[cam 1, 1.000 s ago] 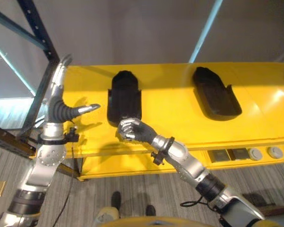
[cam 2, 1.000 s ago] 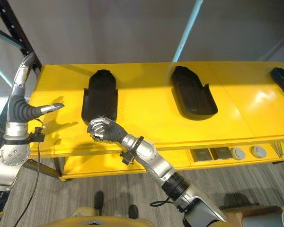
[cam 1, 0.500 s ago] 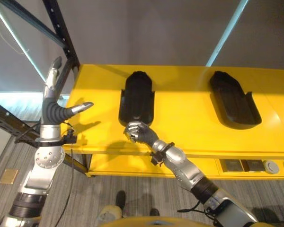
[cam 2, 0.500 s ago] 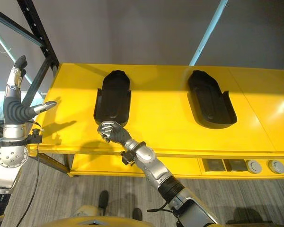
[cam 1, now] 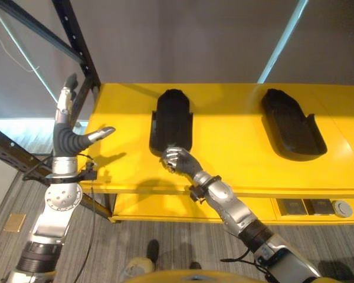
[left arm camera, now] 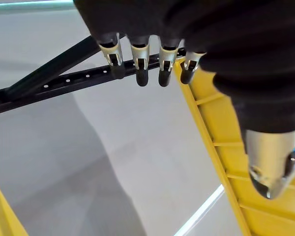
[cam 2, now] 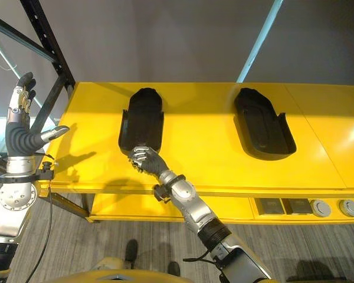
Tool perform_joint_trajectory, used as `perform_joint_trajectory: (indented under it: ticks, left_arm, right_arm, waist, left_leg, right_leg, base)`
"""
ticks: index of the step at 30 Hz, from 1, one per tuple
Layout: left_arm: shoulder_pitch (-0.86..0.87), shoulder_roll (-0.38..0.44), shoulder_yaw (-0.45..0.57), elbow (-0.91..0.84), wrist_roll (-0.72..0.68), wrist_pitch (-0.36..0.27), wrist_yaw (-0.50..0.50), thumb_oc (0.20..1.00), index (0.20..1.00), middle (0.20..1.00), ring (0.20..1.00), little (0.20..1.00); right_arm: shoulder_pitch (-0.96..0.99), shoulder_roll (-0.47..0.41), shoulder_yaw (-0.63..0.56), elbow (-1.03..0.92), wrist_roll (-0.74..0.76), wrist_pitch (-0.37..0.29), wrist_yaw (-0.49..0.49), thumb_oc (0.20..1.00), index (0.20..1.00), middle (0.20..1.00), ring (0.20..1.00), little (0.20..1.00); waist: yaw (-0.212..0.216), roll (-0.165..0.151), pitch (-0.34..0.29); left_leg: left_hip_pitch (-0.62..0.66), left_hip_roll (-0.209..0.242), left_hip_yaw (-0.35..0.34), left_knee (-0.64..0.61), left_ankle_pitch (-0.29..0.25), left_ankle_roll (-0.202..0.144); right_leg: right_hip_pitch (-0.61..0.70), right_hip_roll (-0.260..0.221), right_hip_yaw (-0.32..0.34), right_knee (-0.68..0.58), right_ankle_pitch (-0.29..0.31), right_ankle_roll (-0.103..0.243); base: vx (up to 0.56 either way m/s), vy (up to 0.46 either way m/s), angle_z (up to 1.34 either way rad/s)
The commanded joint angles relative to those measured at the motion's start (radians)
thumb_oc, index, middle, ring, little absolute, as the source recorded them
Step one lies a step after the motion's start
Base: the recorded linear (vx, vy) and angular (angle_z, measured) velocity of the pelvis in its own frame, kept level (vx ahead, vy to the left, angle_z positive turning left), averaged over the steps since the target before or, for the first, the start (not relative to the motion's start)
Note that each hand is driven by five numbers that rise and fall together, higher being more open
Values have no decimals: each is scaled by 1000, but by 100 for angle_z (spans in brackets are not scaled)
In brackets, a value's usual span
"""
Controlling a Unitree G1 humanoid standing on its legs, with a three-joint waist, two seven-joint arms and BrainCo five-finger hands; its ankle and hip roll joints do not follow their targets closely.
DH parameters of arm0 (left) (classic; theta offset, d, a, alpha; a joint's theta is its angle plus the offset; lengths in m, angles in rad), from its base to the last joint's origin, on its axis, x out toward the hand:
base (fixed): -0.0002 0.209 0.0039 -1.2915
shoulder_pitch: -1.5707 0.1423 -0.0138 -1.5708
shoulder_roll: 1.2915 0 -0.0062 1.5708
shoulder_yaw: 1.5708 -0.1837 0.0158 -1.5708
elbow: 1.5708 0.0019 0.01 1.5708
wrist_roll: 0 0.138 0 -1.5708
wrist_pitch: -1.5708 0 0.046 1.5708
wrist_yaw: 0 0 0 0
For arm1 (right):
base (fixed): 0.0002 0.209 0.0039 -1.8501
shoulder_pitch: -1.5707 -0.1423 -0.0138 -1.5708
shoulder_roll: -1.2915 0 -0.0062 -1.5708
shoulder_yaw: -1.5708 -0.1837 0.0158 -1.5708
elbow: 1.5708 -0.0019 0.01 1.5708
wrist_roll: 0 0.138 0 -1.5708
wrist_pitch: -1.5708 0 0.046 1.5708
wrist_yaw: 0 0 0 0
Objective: Move parts from the plastic box to the shelf.
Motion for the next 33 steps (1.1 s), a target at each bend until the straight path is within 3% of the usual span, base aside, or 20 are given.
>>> perform_joint_trajectory:
  ticks: [1,17,22,24,25,27,28,30,32,33]
  left_arm:
    - [-39,34,-7,3,-28,-29,-7,1000,1000,1000,1000,1000]
    - [-105,38,-71,23,-39,-9,-31,1000,1000,1000,1000,1000]
    - [-126,34,-83,28,-43,-2,-53,1000,1000,1000,1000,1000]
    - [-142,20,-89,34,-74,-2,-58,1000,1000,1000,1000,1000]
    - [-149,23,-89,33,-75,0,-62,1000,1000,1000,1000,1000]
    - [-150,22,-90,34,-75,0,-62,1000,1000,1000,1000,1000]
    - [-155,29,-82,30,-74,-2,-66,1000,1000,1000,1000,1000]
    - [-157,31,-79,28,-74,-4,-76,1000,1000,1000,1000,1000]
    - [-159,29,-78,27,-81,-4,-82,1000,1000,1000,1000,1000]
    - [-157,20,-80,25,-89,-2,-94,1000,1000,1000,1000,1000]
  right_arm:
    - [-68,54,-53,33,-25,-63,-27,200,200,200,200,200]
    - [-51,36,-83,-17,-51,-71,-57,200,200,200,200,200]
    - [43,-20,-170,-216,-37,-97,-53,200,200,200,200,200]
    - [98,-43,-228,-322,-23,-120,-56,200,200,200,200,200]
    - [133,-66,-266,-410,-34,-139,-50,200,200,200,200,200]
    - [137,-67,-268,-416,-35,-135,-50,200,200,200,200,200]
    - [194,-94,-345,-502,-58,-154,-57,592,592,592,592,592]
    - [249,-92,-397,-550,-56,-163,-53,1000,1000,1000,1000,1000]
    - [286,-92,-435,-576,-60,-167,-58,1000,1000,1000,1000,1000]
    - [340,-91,-483,-599,-73,-172,-63,1000,1000,1000,1000,1000]
  waist:
    - [29,-51,-45]
    - [21,-67,-43]
    - [-15,-74,-44]
    - [-48,-79,-45]
    - [-85,-80,-36]
    - [-80,-80,-38]
    - [-121,-82,-34]
    - [-158,-86,-39]
    - [-176,-87,-40]
    - [-213,-87,-38]
  left_leg:
    - [77,48,39,116,-227,-37]
    - [66,48,38,116,-228,-32]
    - [62,42,53,120,-236,-26]
    - [62,39,70,123,-242,-20]
    - [58,37,85,127,-246,-13]
    - [57,38,88,128,-247,-13]
    - [56,42,127,130,-251,-9]
    - [60,49,165,124,-250,-10]
    - [68,56,188,123,-253,-13]
    - [80,68,225,124,-261,-15]
  right_leg:
    - [7,-120,-15,87,-124,117]
    - [-5,-119,-8,88,-115,124]
    - [-14,-127,2,90,-100,139]
    - [-32,-135,22,101,-77,152]
    - [-60,-134,49,120,-55,164]
    - [-64,-133,53,122,-55,164]
    - [-95,-125,93,133,-30,178]
    - [-109,-116,119,125,-17,185]
    - [-117,-107,143,126,0,185]
    - [-129,-92,172,126,-2,185]
  base:
    - [0,0,0]
    - [-7,12,0]
    - [-34,72,0]
    - [-73,82,-15]
    - [-93,78,-25]
    - [-65,54,-35]
    - [-77,77,-42]
    - [-65,80,-39]
    - [-42,40,-67]
    - [-63,40,-92]
